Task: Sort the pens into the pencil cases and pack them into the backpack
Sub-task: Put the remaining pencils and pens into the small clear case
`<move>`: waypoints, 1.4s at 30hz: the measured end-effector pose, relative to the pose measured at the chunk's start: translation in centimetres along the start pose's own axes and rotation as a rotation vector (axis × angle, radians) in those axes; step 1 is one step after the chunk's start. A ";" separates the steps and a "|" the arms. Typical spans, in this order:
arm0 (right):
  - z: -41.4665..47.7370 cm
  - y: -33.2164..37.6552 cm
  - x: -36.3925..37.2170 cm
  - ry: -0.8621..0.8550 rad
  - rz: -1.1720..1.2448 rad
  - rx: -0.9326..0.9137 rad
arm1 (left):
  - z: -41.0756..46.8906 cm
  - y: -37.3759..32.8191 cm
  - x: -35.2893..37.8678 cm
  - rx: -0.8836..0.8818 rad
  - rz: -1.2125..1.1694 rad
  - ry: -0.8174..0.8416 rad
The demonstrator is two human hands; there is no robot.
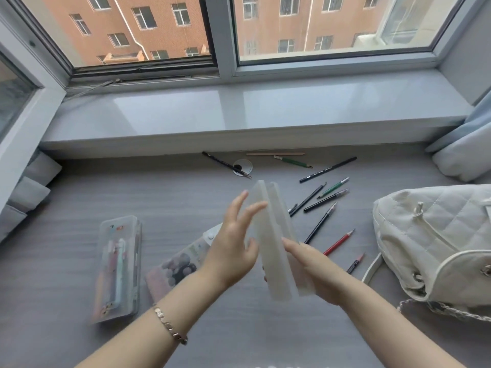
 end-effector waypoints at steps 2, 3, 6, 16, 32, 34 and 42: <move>0.5 0.0 -0.3 -0.151 -0.096 -0.084 | -0.7 0.3 1.5 -0.599 -0.507 0.076; 0.7 -0.1 -0.4 -0.208 -0.168 -0.124 | -1.2 0.5 2.5 -0.799 -0.670 0.135; 0.9 -0.4 -0.1 -0.246 -0.313 -0.220 | -1.6 0.5 3.9 -0.870 -0.713 0.221; 0.2 -2.1 -5.0 -0.364 -0.180 -0.036 | -2.6 1.4 4.0 -1.047 -0.922 0.148; 3.1 -1.7 -11.3 -0.953 -0.897 0.166 | -3.0 2.2 3.5 -1.053 -0.547 0.089; 3.8 -1.1 -11.2 -0.980 -0.879 0.156 | -3.2 2.0 3.7 -1.048 -0.534 0.117; 4.2 -1.0 -11.8 -0.921 -0.947 0.137 | -3.6 2.7 4.0 -1.082 -0.489 0.139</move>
Point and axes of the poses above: each hand's wrist, its own z-axis towards the middle knuckle, its own x-axis out of the palm, y = z × x, the point moved 4 cm from there along z, towards the middle knuckle, and after that the axes turned 3 degrees about -y, right-handed, at the moved point
